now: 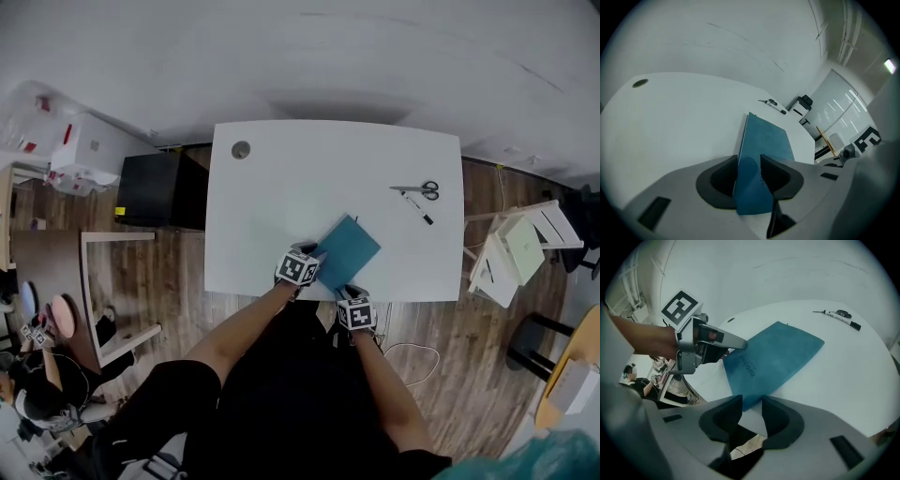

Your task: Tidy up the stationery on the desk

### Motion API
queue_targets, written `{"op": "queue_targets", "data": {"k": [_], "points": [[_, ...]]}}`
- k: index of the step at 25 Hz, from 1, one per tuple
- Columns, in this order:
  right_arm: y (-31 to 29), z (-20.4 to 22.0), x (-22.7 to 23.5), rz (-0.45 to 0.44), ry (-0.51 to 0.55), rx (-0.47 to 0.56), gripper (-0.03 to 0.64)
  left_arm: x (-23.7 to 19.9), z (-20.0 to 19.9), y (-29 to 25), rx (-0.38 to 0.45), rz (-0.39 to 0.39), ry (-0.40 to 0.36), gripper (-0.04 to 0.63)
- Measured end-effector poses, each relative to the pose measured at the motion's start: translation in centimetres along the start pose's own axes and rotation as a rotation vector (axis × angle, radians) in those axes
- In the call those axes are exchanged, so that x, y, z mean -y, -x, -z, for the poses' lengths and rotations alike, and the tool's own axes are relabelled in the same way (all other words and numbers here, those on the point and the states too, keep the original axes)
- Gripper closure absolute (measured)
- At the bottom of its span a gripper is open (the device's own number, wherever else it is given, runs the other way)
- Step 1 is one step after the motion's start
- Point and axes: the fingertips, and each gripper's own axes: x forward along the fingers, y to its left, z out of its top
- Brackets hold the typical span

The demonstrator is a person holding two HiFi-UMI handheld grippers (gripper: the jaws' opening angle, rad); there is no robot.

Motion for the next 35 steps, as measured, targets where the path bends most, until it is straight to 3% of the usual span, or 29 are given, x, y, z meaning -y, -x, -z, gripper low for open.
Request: {"op": "queue_targets", "data": {"k": [4,7,13,17,20,25,35], "points": [[-0.2,0.0,0.1,-0.008,-0.005,-0.022,0.489,-0.7,-0.5,1.1,0.005,-0.012,0.012,0.445],[0.4,-0.7,1.2,-0.005,-0.012,-0.021,0.489,-1.6,0.1,2.0,0.040,-0.034,0.072,0.443],[2.4,-6.3,7.9,0.096,-0.021,0.069,0.489,-1.0,1.8,4.2,0.056,-0.024,0.120,0.443],[2.3,-10.1,10.8,0.096,0.043,0.071,0.489,-0.1,3.7,5.5,0.078,-0.067,0.182,0.443],[1.9,-12.0,11.8,0.094,0.143,0.057,0.489,0.6,5.1,5.6,0.113,-0.093,0.284,0.443],[0.8,-12.8,12.7,0.038,0.228,0.014,0.489,2.3,5.5,5.7,0.157,-0.116,0.429,0.443],[0.1,-11.7,12.5,-0.085,0.298,-0.054,0.489,4.5,7.4,3.3,0.180,-0.204,0.532,0.448]]}}
